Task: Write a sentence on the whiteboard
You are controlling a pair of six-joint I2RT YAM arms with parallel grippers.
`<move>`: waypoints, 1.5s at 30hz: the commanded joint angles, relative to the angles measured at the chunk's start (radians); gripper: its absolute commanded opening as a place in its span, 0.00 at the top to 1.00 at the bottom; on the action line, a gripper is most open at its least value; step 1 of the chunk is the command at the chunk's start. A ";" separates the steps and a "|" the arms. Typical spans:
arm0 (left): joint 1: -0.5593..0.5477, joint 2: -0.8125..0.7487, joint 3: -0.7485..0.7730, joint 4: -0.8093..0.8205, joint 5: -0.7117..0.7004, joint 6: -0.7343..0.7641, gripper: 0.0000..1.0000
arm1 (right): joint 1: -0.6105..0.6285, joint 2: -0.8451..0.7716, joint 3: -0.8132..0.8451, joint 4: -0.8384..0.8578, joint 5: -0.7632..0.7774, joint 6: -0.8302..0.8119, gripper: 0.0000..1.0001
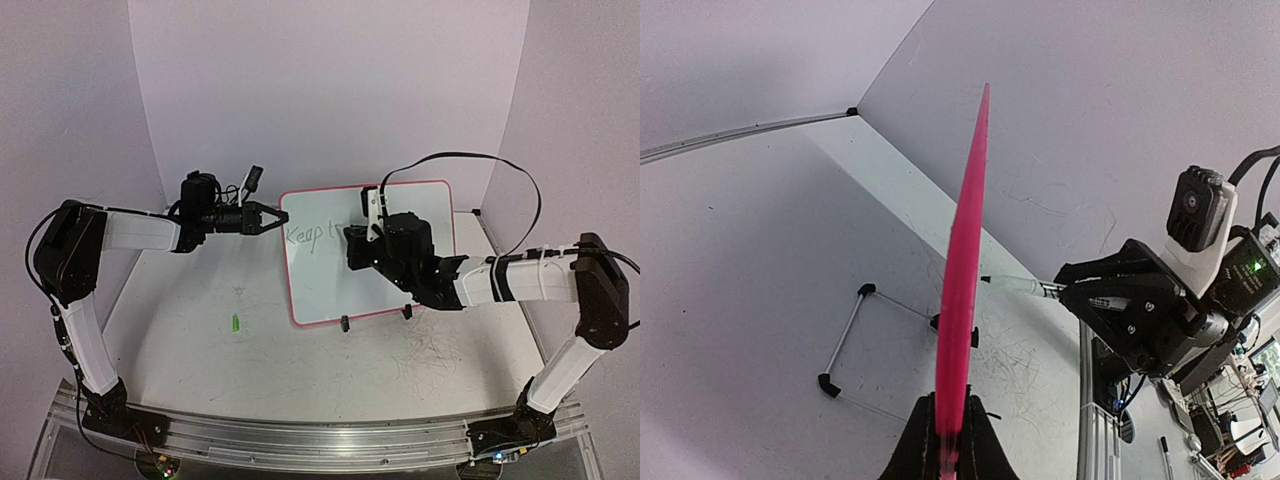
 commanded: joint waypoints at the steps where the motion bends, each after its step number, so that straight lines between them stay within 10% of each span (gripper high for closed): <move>1: 0.005 -0.051 0.006 0.038 0.012 0.006 1.00 | -0.015 -0.033 0.012 0.014 0.003 -0.003 1.00; 45: 0.005 -0.059 0.007 0.038 0.013 0.006 1.00 | -0.004 -0.011 -0.070 0.000 -0.014 0.037 1.00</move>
